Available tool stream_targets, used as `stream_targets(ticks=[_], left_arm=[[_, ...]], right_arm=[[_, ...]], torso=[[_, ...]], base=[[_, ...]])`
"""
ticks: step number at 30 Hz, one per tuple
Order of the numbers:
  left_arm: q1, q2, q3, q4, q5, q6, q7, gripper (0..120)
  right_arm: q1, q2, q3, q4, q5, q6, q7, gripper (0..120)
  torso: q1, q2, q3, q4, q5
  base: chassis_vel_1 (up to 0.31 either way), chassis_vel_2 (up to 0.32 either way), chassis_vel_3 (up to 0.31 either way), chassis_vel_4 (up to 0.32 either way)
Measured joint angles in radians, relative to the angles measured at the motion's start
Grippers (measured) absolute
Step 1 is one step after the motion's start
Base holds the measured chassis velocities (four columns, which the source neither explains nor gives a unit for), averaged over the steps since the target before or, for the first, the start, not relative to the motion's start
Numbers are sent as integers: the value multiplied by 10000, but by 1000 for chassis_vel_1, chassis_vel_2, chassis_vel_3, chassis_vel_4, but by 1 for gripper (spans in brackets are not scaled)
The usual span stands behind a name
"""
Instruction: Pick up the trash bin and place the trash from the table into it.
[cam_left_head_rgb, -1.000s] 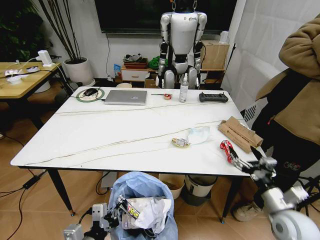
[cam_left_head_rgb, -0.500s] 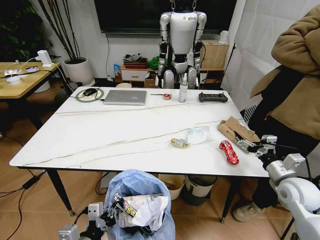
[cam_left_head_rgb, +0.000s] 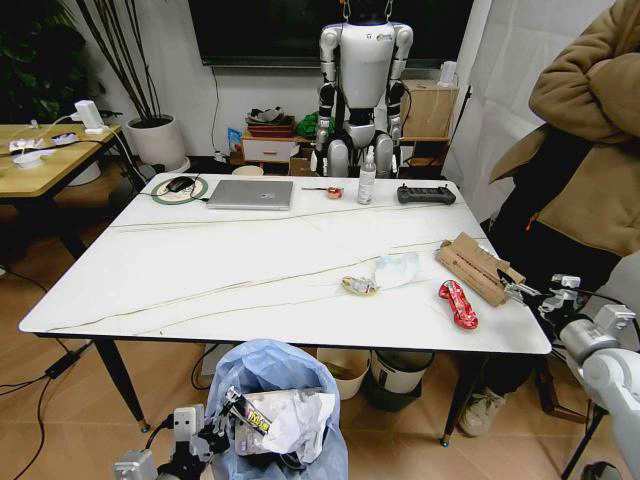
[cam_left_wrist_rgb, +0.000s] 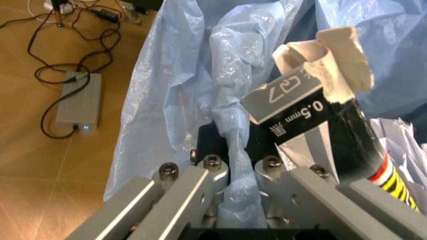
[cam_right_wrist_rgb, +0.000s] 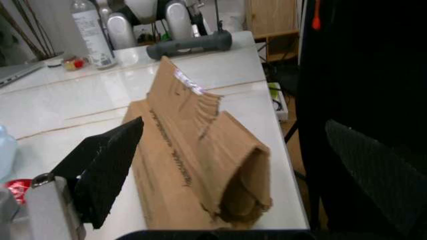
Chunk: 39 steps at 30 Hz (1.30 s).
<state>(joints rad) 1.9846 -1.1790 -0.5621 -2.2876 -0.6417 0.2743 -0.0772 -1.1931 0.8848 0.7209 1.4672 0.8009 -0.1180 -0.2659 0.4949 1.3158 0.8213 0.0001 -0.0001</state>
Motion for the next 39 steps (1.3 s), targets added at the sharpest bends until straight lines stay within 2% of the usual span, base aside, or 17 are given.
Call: stream_targets(ticks=[8, 29, 32, 35, 36, 37, 39], left_arm=[[-14, 4, -48, 0, -39, 2, -6, 0], [-95, 93, -33, 58, -118, 24, -36, 0], [-95, 85, -35, 58, -122, 27, -40, 0], [-95, 85, -35, 58, -122, 27, -40, 0], [-94, 82, -35, 58, -121, 27, -41, 0], [-94, 82, -35, 58, -121, 27, -41, 0], [-94, 79, -36, 58, -122, 27, -41, 0]], right_arm=[[343, -41, -85, -809, 3, 269, -447, 100], [656, 66, -338, -1098, 151, 319, -1087, 100], [795, 75, -394, -1290, 119, 320, -1251, 90], [795, 75, -394, -1290, 119, 320, -1251, 90], [795, 75, -398, -1322, 97, 320, -1280, 82], [795, 75, -398, -1322, 97, 320, -1280, 82], [794, 75, -404, -1344, 76, 320, -1293, 71]], torso=[[0, 0, 0, -1, 2], [0, 0, 0, 0, 1], [0, 0, 0, 0, 0], [0, 0, 0, 0, 0], [0, 0, 0, 0, 0], [0, 0, 0, 0, 0], [0, 0, 0, -2, 1]], base=[[0, 0, 0, 0], [0, 0, 0, 0], [0, 0, 0, 0], [0, 0, 0, 0], [0, 0, 0, 0], [0, 0, 0, 0], [0, 0, 0, 0]])
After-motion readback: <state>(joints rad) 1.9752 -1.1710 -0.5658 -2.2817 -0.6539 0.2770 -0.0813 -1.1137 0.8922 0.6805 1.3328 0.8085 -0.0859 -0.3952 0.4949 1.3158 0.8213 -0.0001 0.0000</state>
